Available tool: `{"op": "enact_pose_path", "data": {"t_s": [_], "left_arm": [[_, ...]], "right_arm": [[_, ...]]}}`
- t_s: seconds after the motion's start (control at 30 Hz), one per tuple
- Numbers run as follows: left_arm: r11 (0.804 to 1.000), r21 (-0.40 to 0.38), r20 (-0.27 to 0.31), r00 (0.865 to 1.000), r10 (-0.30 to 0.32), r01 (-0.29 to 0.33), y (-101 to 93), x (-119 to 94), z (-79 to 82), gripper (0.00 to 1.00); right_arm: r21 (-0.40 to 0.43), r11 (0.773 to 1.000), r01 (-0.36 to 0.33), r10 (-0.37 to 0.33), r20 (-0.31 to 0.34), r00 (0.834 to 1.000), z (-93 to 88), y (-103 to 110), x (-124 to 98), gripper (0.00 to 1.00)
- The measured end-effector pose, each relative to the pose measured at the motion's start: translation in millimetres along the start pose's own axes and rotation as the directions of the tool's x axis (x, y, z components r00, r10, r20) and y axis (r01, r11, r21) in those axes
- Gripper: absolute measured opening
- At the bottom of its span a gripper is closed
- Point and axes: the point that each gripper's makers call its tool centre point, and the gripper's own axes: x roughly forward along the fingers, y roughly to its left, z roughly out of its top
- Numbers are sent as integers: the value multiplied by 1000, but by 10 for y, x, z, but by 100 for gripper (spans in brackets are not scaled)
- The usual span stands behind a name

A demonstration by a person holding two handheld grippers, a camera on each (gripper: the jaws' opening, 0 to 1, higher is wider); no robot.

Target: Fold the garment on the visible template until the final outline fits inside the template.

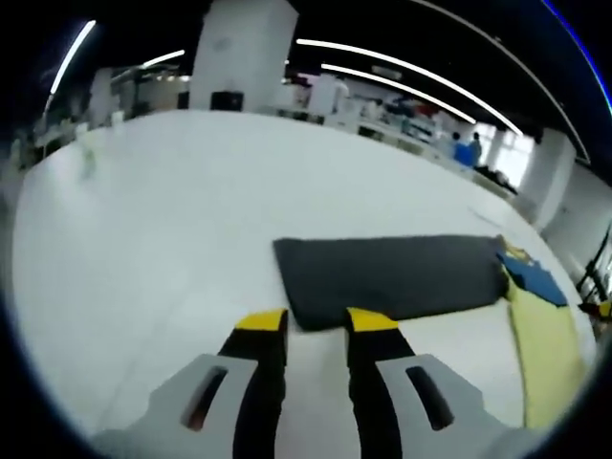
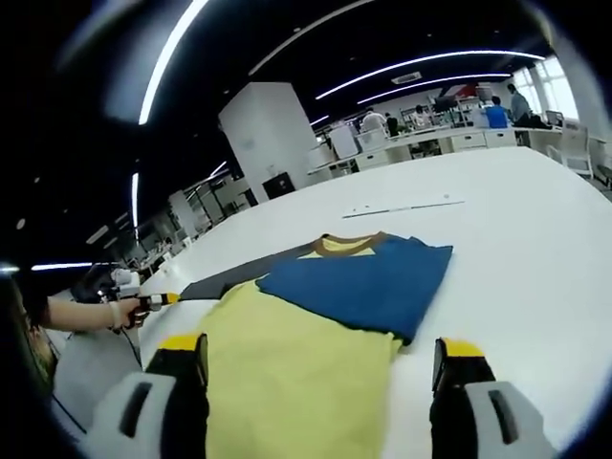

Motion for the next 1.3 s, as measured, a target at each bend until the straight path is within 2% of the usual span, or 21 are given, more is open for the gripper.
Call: {"op": "enact_pose_path", "data": {"t_s": [0.13,0.3,0.4,0.53,0.6,0.7,0.77,0.87,0.97,1.0,1.13,1.3], "left_arm": [[1000,7,-1,1000,19,-19,40,61,14,9],[998,52,-2,999,39,-39,56,116,36,3],[998,45,-8,999,42,-42,62,111,49,0],[997,65,5,999,36,-36,-15,88,126,0],[993,117,37,999,8,-13,-124,80,219,0],[995,101,62,998,-22,16,-265,69,321,0],[997,46,115,991,-63,58,-416,64,482,0],[989,-5,184,972,-144,148,-717,52,761,0],[978,1,204,957,-204,209,-998,80,932,0],[971,-2,214,948,-234,240,-1133,96,998,0],[943,-9,233,918,-322,333,-1572,164,1159,0],[904,-16,217,884,-415,428,-2097,259,1171,0]], "right_arm": [[3,1000,1,-1,-2,1000,-12,1,-4,98],[-12,1000,-4,4,-20,1000,-57,36,9,98],[-8,1000,-7,6,-21,1000,-64,51,15,98],[-13,1000,-6,5,-32,999,-98,54,12,98],[-16,1000,-6,6,-31,999,-102,54,8,98],[-17,1000,-6,5,-35,999,-111,53,8,98],[-13,1000,-6,6,-32,999,-108,54,8,98],[-11,1000,-8,7,-25,1000,-101,62,8,97],[-6,1000,-11,10,-17,1000,-97,70,4,97],[-5,1000,-11,11,-18,1000,-102,69,-1,97],[4,1000,-11,11,-3,1000,-93,65,-37,97],[11,1000,-2,2,7,1000,-100,16,-91,97]]}}
